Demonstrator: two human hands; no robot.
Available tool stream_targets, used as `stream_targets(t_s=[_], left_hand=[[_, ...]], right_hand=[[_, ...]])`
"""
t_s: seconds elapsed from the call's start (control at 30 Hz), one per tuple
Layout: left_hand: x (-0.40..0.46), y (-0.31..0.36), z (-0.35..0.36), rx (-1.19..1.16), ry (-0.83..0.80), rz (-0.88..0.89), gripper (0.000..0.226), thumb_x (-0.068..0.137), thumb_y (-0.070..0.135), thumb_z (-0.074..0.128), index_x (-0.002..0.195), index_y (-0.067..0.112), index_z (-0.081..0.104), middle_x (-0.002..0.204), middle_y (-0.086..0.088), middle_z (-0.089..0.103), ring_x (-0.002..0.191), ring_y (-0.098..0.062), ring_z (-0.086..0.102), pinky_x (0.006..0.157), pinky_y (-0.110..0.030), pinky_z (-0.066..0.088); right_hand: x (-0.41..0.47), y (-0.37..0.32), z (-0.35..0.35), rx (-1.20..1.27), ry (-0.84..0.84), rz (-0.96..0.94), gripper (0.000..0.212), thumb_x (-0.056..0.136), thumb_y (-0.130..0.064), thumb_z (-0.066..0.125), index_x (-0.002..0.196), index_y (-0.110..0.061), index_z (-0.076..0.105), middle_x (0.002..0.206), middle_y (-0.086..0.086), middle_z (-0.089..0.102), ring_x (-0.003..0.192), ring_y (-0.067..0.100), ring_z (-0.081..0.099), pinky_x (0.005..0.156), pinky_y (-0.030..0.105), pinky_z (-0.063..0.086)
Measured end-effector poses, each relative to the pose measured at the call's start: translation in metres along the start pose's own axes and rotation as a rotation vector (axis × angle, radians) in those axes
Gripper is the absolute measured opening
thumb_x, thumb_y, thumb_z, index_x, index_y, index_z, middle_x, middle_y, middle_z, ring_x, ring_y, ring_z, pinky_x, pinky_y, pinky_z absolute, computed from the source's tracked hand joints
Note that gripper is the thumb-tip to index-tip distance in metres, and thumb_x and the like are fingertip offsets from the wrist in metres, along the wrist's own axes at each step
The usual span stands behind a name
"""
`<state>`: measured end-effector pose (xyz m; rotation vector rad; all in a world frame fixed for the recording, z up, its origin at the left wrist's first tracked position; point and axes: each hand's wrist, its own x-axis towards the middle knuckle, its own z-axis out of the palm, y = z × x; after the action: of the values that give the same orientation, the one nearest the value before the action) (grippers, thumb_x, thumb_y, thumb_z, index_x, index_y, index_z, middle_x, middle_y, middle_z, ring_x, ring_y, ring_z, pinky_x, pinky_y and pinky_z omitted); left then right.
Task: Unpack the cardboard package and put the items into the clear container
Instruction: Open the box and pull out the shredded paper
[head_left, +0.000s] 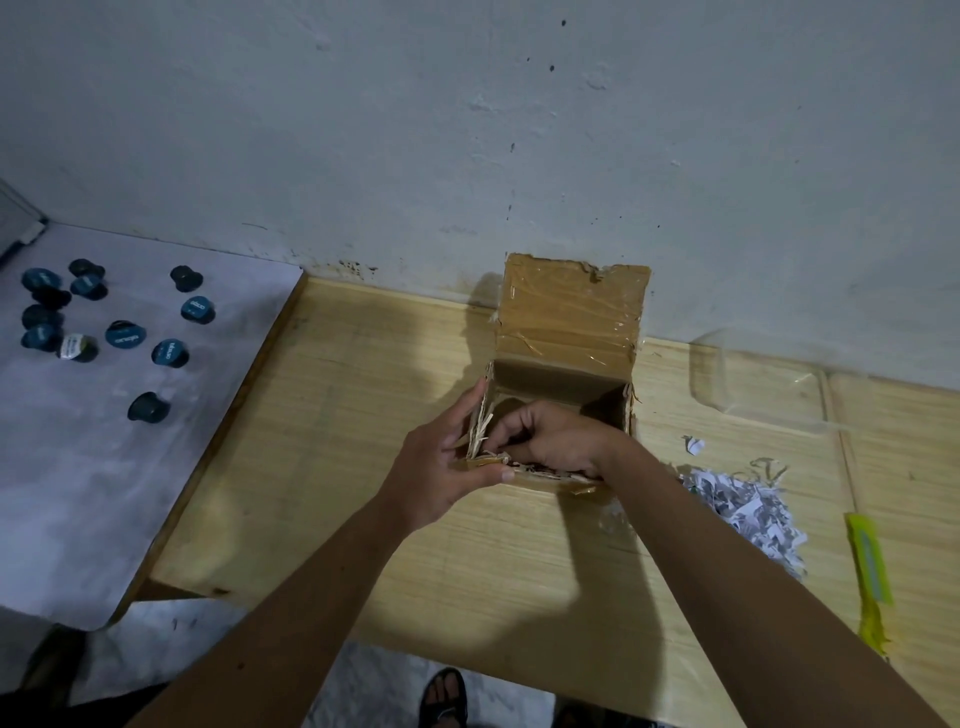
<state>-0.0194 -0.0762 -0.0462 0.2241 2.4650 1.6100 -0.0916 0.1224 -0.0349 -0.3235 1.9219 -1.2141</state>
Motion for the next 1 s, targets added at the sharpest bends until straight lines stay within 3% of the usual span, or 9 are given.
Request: stream_targets(t_s=[0.17, 0.3, 0.53, 0.67, 0.83, 0.9, 1.0], left_hand=[[0.0, 0.0, -0.006, -0.017, 0.015, -0.043, 0.11, 0.071, 0.015, 0.096, 0.16, 0.036, 0.034, 0.138, 0.044, 0.054, 0.134, -0.002, 0.059, 0.112, -0.041, 0.052], [-0.003, -0.003, -0.016, -0.023, 0.035, -0.029, 0.109, 0.069, 0.022, 0.096, 0.16, 0.034, 0.036, 0.145, 0.029, 0.058, 0.131, -0.004, 0.062, 0.109, -0.042, 0.054], [0.002, -0.003, -0.015, -0.05, 0.077, -0.035, 0.109, 0.064, 0.021, 0.1, 0.155, 0.043, 0.043, 0.147, 0.012, 0.062, 0.132, -0.007, 0.062, 0.108, -0.042, 0.054], [0.001, -0.001, -0.011, -0.055, 0.088, -0.051, 0.106, 0.062, 0.036, 0.093, 0.155, 0.043, 0.042, 0.143, 0.008, 0.064, 0.126, -0.005, 0.065, 0.099, -0.033, 0.057], [-0.003, 0.004, -0.001, 0.011, 0.137, -0.043, 0.104, 0.071, 0.016, 0.095, 0.158, 0.032, 0.039, 0.156, 0.003, 0.052, 0.131, -0.01, 0.06, 0.098, -0.014, 0.051], [-0.005, 0.008, 0.002, 0.05, 0.156, -0.035, 0.101, 0.076, 0.012, 0.089, 0.158, 0.036, 0.034, 0.168, 0.004, 0.034, 0.144, -0.019, 0.048, 0.108, -0.024, 0.046], [-0.012, 0.014, 0.007, 0.092, 0.184, -0.052, 0.101, 0.079, 0.015, 0.089, 0.161, 0.028, 0.032, 0.166, -0.004, 0.037, 0.149, -0.024, 0.042, 0.119, -0.046, 0.041]], right_hand=[[-0.004, -0.003, -0.002, 0.086, 0.057, -0.067, 0.013, 0.091, -0.001, 0.074, 0.1, -0.009, 0.078, 0.097, 0.007, 0.079, 0.091, 0.017, 0.072, 0.094, 0.036, 0.058], [-0.016, -0.015, -0.008, 0.249, 0.189, -0.118, 0.012, 0.089, -0.002, 0.076, 0.101, -0.006, 0.078, 0.089, 0.007, 0.079, 0.08, 0.012, 0.072, 0.081, 0.028, 0.059], [-0.103, 0.004, -0.05, 0.371, 0.409, -0.198, 0.016, 0.089, 0.001, 0.073, 0.103, -0.005, 0.076, 0.086, 0.002, 0.078, 0.081, 0.009, 0.071, 0.08, 0.019, 0.055], [-0.16, 0.055, -0.064, 0.35, 0.518, -0.108, 0.013, 0.089, 0.0, 0.074, 0.1, -0.006, 0.078, 0.092, 0.007, 0.078, 0.087, 0.014, 0.071, 0.086, 0.025, 0.056], [-0.202, 0.1, -0.061, 0.209, 0.687, -0.051, 0.012, 0.092, 0.0, 0.073, 0.098, -0.009, 0.08, 0.097, 0.005, 0.081, 0.087, 0.011, 0.073, 0.085, 0.029, 0.058], [-0.21, 0.108, -0.057, 0.127, 0.725, -0.049, 0.016, 0.095, -0.003, 0.072, 0.098, -0.016, 0.081, 0.099, -0.001, 0.081, 0.09, 0.017, 0.075, 0.086, 0.033, 0.061], [-0.214, 0.114, -0.054, 0.059, 0.757, -0.048, 0.024, 0.096, -0.008, 0.07, 0.097, -0.028, 0.083, 0.103, -0.008, 0.081, 0.092, 0.027, 0.075, 0.084, 0.039, 0.062]])
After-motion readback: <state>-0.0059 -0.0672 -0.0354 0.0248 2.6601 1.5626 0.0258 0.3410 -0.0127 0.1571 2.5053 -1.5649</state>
